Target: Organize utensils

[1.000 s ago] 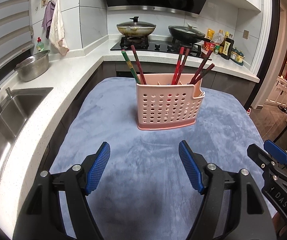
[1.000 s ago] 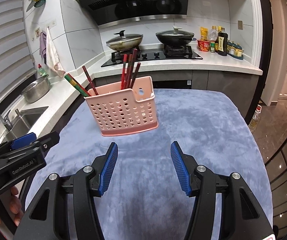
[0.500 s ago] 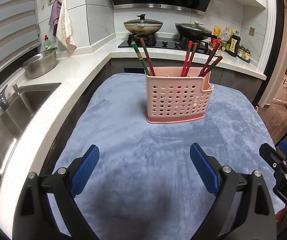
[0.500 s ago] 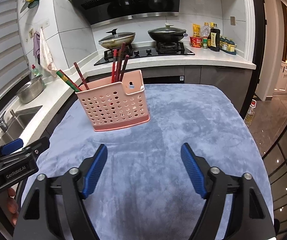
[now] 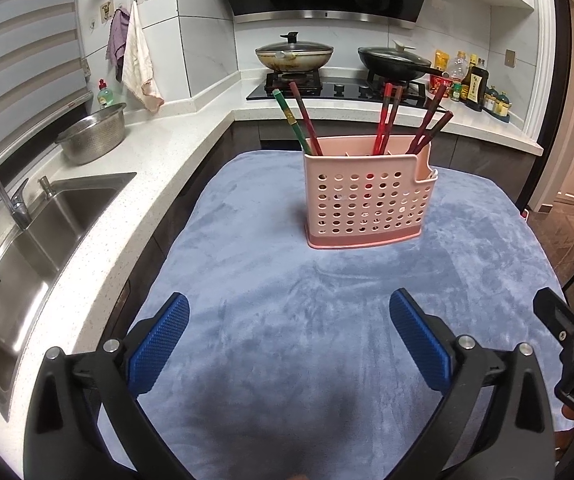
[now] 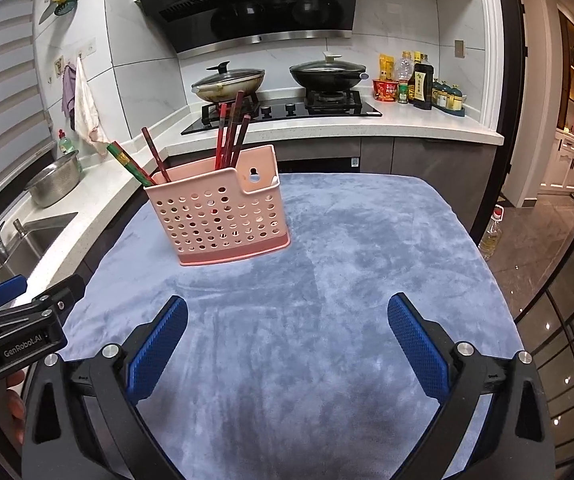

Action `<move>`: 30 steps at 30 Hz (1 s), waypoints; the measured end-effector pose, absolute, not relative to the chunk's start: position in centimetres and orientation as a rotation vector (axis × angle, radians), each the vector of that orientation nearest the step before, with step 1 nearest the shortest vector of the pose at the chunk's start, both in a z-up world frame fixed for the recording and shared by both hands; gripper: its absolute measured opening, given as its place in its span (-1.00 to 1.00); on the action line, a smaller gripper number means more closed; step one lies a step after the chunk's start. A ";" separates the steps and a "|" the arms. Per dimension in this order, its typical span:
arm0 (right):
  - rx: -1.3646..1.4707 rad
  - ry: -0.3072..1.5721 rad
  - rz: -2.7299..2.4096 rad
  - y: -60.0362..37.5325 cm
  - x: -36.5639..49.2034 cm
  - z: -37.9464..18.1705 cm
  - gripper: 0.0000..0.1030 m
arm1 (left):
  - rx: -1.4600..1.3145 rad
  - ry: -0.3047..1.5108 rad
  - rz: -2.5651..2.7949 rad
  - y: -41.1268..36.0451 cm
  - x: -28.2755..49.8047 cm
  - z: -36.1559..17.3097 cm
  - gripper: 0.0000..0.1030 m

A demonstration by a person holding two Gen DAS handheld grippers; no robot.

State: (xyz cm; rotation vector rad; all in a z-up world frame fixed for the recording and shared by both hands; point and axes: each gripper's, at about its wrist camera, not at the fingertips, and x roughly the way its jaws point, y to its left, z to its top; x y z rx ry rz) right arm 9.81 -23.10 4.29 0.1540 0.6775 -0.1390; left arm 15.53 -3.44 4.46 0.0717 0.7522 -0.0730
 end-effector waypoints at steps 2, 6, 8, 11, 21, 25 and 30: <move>0.153 0.677 -0.146 -23.2 9.8 4.3 0.87 | 0.072 0.752 -0.072 -3.4 15.5 4.5 0.87; 0.153 0.684 -0.148 -23.2 9.9 4.2 0.87 | 0.074 0.752 -0.065 -3.4 15.6 4.4 0.87; 0.152 0.686 -0.152 -23.1 9.9 4.1 0.87 | 0.074 0.752 -0.061 -3.3 15.5 4.3 0.87; 0.157 0.692 -0.151 -23.0 10.0 4.0 0.87 | 0.074 0.750 -0.056 -3.2 15.5 4.3 0.87; 0.141 0.702 -0.146 -22.6 10.1 3.8 0.87 | 0.080 0.748 -0.034 -3.2 15.6 4.2 0.87; 0.141 0.703 -0.147 -22.6 10.0 3.7 0.87 | 0.091 0.745 -0.020 -3.2 15.6 4.2 0.87; 0.141 0.706 -0.149 -22.6 10.0 3.6 0.87 | 0.094 0.742 -0.010 -3.2 15.5 4.2 0.87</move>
